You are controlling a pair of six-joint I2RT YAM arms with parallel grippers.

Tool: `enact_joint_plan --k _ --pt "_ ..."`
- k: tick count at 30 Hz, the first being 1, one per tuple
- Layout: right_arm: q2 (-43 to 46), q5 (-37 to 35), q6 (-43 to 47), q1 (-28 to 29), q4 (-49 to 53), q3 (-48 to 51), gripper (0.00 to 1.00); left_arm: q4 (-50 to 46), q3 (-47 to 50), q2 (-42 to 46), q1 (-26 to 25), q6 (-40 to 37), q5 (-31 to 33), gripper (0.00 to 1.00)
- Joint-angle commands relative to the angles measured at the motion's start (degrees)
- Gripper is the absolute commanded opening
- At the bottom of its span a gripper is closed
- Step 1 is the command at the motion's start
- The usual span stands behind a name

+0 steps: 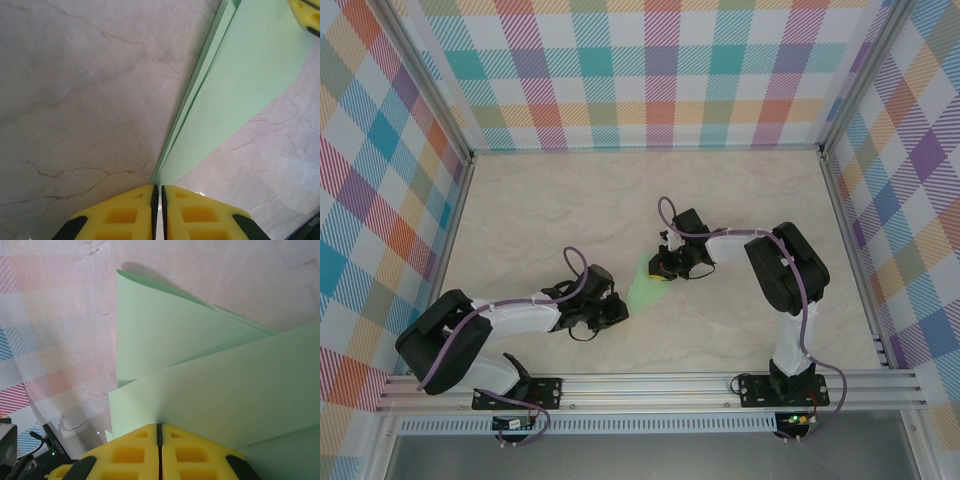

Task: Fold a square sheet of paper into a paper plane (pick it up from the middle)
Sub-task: Fourth fold the wing at the center of the table.

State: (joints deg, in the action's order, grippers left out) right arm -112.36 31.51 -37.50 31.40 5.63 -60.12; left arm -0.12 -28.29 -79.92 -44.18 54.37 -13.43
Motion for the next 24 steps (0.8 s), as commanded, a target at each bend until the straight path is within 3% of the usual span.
enact_joint_plan --k 1,9,13,19,24 --pt "-3.75 -7.34 3.0 -0.02 7.52 1.26 0.07 -7.68 -0.11 2.95 -0.69 -1.72 0.32 0.13" --pt "-3.11 -2.85 14.77 -0.02 9.3 -0.75 0.09 -13.76 -1.72 12.54 -0.43 -2.51 6.24 0.17" --pt "-2.33 2.2 21.55 0.02 10.95 -2.05 0.1 -12.97 -2.15 13.32 0.32 -2.34 7.98 0.25" --pt "-0.35 5.19 27.13 0.07 15.1 -5.33 0.12 -10.21 -6.72 8.38 1.92 -5.37 6.0 0.38" --pt "3.49 2.97 24.45 0.0 16.73 -8.07 0.18 -8.67 -12.5 1.15 2.61 -8.99 3.36 0.44"
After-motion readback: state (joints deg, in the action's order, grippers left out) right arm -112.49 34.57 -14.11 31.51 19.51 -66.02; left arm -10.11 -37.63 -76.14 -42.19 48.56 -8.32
